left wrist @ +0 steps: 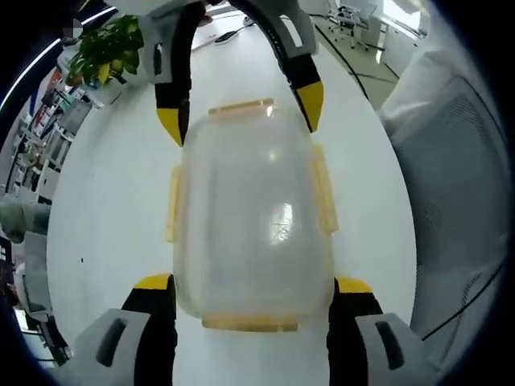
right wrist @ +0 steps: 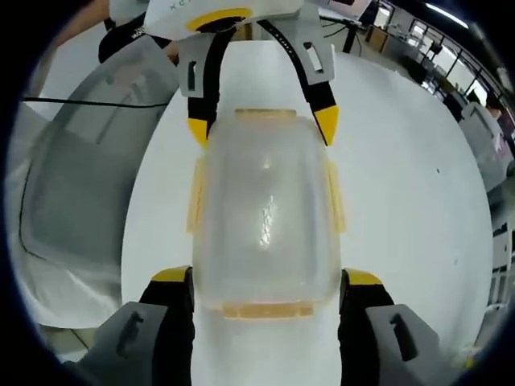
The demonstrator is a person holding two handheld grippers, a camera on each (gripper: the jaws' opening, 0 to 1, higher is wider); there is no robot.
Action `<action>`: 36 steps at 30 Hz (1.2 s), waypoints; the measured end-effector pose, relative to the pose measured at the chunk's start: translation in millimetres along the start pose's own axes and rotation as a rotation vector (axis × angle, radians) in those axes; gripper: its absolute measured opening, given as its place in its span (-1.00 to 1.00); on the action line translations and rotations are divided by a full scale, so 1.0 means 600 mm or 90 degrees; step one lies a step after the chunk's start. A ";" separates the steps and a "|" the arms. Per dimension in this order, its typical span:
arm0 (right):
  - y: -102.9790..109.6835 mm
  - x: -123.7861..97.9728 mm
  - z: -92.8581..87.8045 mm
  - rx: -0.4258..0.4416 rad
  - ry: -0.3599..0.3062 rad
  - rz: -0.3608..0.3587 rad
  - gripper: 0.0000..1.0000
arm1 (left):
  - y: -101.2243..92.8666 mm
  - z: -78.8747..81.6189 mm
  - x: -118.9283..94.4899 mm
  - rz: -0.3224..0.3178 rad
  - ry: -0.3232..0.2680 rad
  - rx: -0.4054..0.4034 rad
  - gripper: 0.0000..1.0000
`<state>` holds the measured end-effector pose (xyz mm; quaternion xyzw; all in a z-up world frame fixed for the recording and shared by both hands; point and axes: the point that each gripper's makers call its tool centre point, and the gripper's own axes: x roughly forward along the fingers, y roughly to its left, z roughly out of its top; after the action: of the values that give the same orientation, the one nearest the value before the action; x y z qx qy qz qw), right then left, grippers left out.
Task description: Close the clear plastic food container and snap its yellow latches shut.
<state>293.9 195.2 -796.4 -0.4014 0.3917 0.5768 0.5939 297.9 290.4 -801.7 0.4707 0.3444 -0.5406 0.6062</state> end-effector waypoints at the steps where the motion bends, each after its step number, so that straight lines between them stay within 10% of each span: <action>1: 0.000 0.001 0.001 0.000 0.002 -0.001 0.41 | 0.000 -0.001 0.000 0.001 -0.001 -0.002 0.46; 36: -0.080 0.009 0.012 -0.010 0.010 0.005 0.41 | 0.073 -0.020 0.018 -0.011 0.031 -0.005 0.52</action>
<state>342.2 203.4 -797.4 -0.4087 0.3934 0.5794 0.5853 344.1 297.0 -807.0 0.4786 0.3650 -0.5327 0.5949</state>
